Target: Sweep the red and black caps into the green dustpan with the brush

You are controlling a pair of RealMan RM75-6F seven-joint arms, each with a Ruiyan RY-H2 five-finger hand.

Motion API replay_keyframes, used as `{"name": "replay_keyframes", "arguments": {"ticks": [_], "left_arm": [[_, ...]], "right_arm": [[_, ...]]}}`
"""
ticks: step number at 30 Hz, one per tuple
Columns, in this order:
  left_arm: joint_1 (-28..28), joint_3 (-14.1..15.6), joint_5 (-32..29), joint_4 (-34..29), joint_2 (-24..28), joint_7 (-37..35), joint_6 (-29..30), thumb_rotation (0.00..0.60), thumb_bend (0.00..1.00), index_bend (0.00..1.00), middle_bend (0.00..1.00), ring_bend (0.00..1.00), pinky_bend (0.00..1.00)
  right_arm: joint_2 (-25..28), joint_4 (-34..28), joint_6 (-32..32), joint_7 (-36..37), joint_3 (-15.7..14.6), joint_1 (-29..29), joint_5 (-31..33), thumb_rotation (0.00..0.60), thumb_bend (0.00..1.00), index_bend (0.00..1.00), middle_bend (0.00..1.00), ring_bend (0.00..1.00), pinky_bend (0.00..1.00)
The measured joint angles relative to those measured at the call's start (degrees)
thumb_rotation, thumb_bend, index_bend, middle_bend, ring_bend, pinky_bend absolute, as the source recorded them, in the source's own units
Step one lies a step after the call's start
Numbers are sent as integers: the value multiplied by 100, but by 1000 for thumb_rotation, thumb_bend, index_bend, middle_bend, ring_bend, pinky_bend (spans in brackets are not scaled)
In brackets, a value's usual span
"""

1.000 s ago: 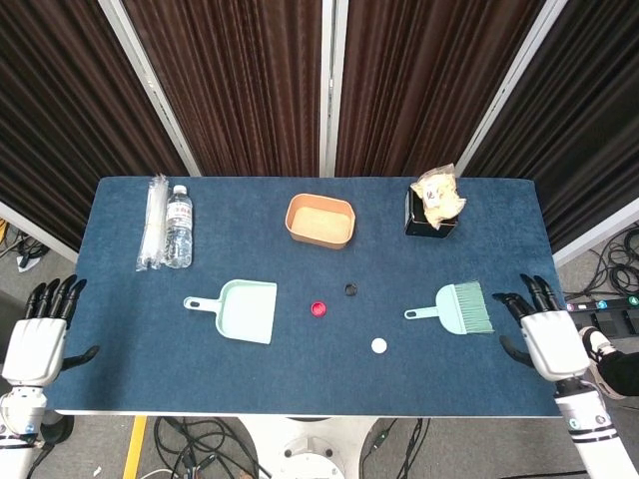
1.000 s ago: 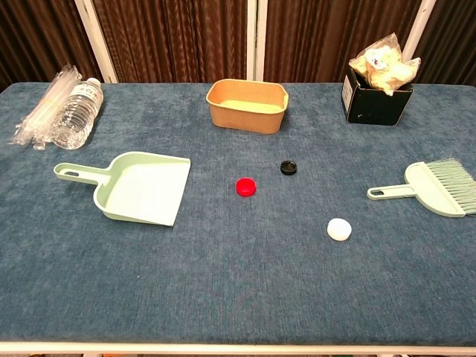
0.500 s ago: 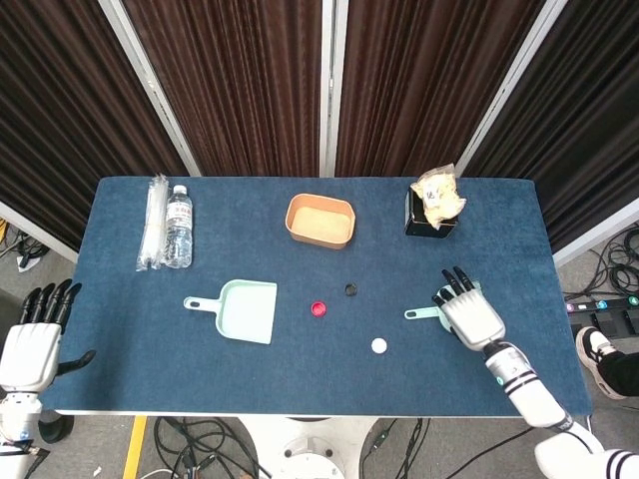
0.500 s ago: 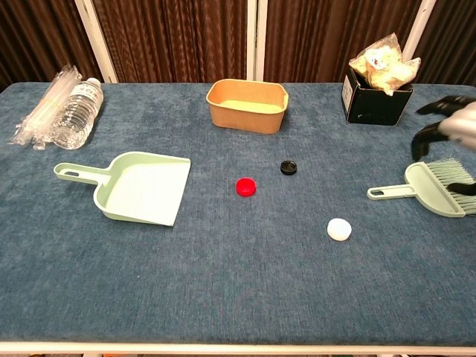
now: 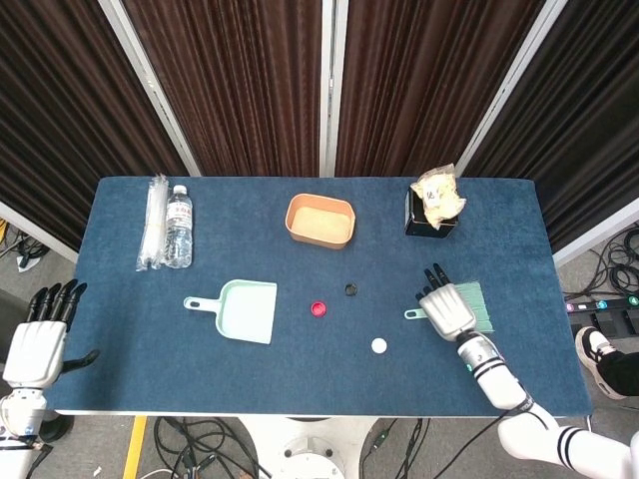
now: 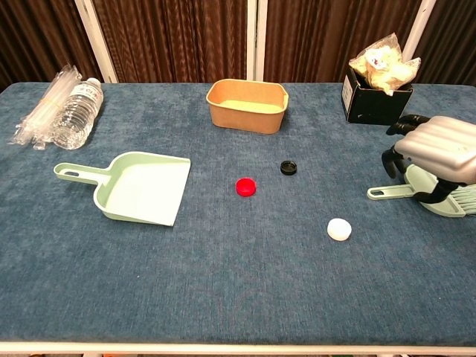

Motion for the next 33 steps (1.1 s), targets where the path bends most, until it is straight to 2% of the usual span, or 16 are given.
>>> {"name": "replay_keyframes", "arguments": {"ticks": [10, 25, 33], "left_arm": [[-36, -23, -21, 44, -19, -19, -40, 600, 50, 40, 27, 0, 4], [-111, -48, -51, 54, -48, 28, -127, 600, 50, 40, 27, 0, 5], [-218, -63, 27, 30, 16, 37, -206, 600, 49, 40, 27, 0, 5]], "right_arm": [[-334, 373, -57, 84, -49, 111, 163, 600, 152, 435, 464, 109, 1], [-416, 520, -27, 279, -164, 149, 231, 600, 162, 490, 507, 139, 1], [-438, 568, 10, 559, -199, 154, 173, 600, 298, 602, 584, 219, 27]]}}
